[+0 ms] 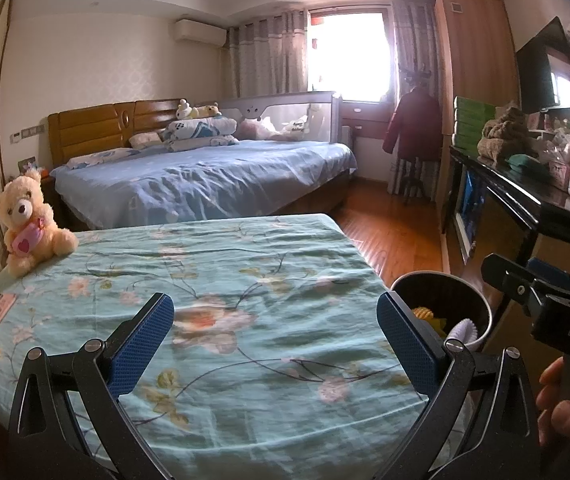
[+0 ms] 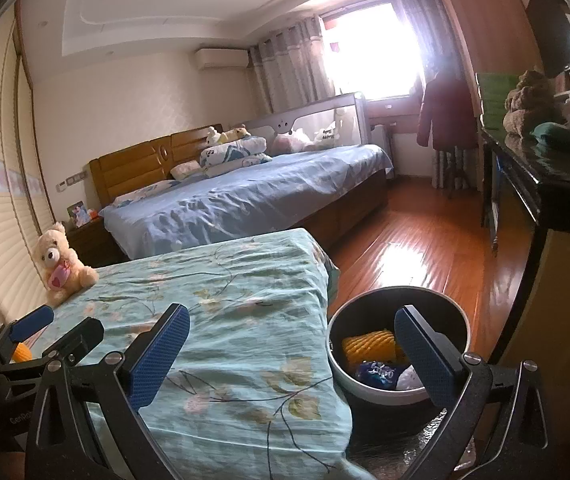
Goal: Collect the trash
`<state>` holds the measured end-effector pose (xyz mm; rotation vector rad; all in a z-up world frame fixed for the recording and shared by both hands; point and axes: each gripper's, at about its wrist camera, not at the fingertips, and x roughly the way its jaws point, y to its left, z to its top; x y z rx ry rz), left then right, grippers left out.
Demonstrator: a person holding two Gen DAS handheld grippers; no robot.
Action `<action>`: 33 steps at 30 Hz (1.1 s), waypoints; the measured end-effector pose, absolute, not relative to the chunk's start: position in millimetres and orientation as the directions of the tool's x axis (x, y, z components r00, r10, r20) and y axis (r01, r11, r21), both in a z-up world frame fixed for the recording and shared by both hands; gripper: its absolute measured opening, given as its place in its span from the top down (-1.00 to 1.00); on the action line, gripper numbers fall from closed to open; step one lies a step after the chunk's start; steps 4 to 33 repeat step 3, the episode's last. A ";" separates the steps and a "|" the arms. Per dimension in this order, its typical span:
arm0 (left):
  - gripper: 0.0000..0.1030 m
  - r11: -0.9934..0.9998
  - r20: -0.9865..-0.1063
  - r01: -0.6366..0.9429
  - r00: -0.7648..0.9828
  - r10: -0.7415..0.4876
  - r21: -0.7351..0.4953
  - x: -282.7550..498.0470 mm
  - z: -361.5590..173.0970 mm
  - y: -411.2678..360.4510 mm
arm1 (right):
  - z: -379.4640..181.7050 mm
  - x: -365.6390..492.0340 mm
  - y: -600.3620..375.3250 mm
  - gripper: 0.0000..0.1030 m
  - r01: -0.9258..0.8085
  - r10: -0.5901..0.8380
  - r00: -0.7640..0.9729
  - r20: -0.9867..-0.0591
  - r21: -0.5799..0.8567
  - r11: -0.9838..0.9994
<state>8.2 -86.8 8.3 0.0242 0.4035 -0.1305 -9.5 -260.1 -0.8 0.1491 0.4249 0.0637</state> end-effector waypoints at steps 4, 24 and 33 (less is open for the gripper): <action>-1.00 0.992 -0.401 0.128 0.908 -0.122 -0.010 9.7 6.6 -83.0 | -2.7 -6.2 -257.4 -1.00 -0.033 0.099 0.903 -0.417 0.162 0.986; -1.00 0.992 -0.401 0.128 0.908 -0.122 -0.010 9.7 6.6 -83.0 | -2.7 -6.2 -257.4 -1.00 -0.033 0.099 0.903 -0.417 0.162 0.986; -1.00 0.992 -0.401 0.128 0.908 -0.122 -0.010 9.7 6.6 -83.0 | -2.7 -6.2 -257.4 -1.00 -0.033 0.099 0.903 -0.417 0.162 0.986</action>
